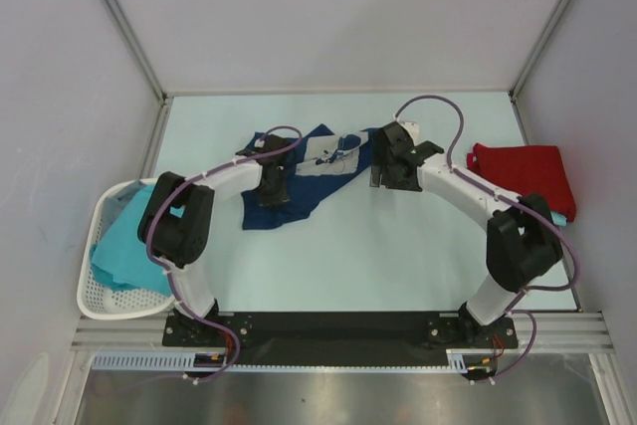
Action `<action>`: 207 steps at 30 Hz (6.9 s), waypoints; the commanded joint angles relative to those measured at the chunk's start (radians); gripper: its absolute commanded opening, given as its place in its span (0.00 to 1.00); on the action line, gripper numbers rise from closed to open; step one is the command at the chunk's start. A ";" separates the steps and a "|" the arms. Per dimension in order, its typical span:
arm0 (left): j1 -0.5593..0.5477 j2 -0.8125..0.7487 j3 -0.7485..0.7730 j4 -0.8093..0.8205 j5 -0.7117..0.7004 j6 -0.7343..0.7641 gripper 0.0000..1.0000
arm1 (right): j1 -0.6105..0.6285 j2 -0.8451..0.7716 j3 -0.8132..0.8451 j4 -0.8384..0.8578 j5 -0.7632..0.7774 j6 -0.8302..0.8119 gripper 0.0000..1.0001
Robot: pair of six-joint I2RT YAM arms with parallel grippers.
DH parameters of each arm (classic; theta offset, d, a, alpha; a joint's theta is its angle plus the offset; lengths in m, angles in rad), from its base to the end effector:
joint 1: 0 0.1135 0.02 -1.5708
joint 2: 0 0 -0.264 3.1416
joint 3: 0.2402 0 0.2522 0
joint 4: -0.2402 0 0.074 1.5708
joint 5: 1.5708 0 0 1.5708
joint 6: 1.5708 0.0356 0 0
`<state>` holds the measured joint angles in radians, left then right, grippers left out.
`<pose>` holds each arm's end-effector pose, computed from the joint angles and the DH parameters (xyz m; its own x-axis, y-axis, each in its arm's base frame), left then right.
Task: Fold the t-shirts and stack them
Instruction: Flatten out the tshirt
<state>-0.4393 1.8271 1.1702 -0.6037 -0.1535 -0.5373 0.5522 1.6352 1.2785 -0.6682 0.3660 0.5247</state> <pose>0.3199 -0.1443 0.1628 -0.9339 -0.1200 -0.3368 -0.1163 0.9927 -0.0312 0.2988 0.1692 0.2560 -0.7959 0.0591 -0.6026 0.0775 0.9970 -0.0046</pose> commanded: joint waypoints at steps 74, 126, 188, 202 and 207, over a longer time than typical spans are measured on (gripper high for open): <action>-0.360 -0.236 1.143 -0.239 -0.725 0.405 0.00 | 0.400 -0.193 -0.022 0.022 0.074 0.001 0.54; -0.593 -0.178 1.204 0.042 -0.873 0.610 0.00 | 0.658 -0.057 0.082 0.240 0.142 -0.224 0.62; -0.661 -0.281 1.195 0.013 -0.827 0.625 0.00 | 0.548 0.319 0.305 0.314 0.139 -0.262 0.46; -0.668 -0.293 1.177 0.013 -0.828 0.625 0.00 | 0.549 0.336 0.331 0.315 0.200 -0.272 0.65; -0.668 -0.299 1.175 0.012 -0.824 0.622 0.00 | 0.549 0.336 0.332 0.332 0.202 -0.282 0.46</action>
<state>-1.0996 1.5753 2.3379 -0.6453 -0.9894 0.0788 1.1038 1.9720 1.5658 -0.3813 0.5327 0.2501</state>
